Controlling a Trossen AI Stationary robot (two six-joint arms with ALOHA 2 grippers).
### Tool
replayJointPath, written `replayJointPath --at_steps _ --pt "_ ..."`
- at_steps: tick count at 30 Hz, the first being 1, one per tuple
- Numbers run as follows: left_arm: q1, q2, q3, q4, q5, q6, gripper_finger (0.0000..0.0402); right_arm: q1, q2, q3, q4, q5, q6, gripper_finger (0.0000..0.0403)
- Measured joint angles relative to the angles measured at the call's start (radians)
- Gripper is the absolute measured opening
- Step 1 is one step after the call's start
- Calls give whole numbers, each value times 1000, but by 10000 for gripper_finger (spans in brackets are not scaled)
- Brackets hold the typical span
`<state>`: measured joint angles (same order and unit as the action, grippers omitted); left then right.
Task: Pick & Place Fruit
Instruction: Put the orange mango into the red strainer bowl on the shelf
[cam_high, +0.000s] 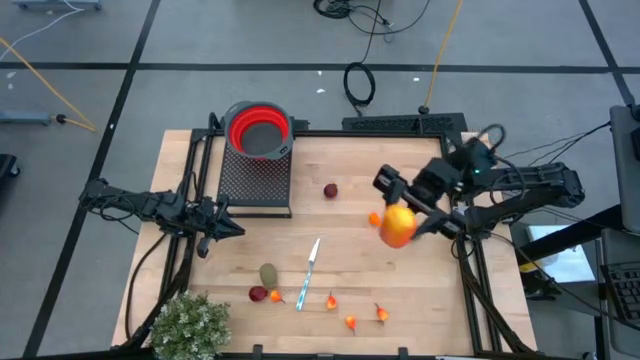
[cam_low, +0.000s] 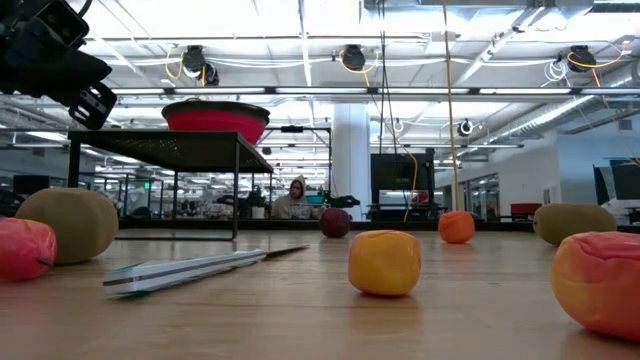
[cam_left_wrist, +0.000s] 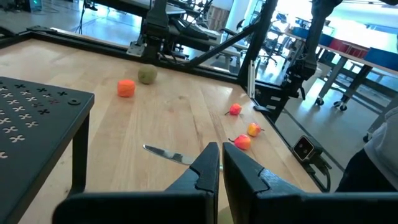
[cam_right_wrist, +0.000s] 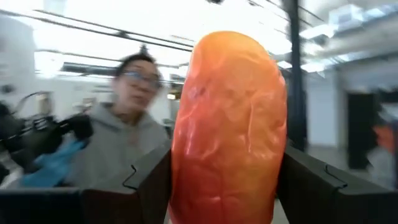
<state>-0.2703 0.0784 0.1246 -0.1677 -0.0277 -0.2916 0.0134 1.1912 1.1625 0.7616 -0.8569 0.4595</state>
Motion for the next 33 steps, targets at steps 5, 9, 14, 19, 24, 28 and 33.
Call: replayJointPath --at_steps 5,9,14,19,24,28,33 --pt "0 0 0 0 0 0 19 22 0 0 136 -66 -2 232" --pt "0 0 0 0 0 0 19 28 0 0 147 -66 -3 232" --pt "0 0 0 0 0 0 19 28 0 0 146 -64 -3 230" --pt "0 0 0 0 0 1 19 28 0 0 136 -64 3 233" --pt "0 0 0 0 0 1 19 27 0 0 12 -48 -37 227" --pt "0 0 0 0 0 8 19 26 0 0 -205 79 -162 229" --pt "0 0 0 0 -1 52 19 26 1 0 -473 260 -282 229"
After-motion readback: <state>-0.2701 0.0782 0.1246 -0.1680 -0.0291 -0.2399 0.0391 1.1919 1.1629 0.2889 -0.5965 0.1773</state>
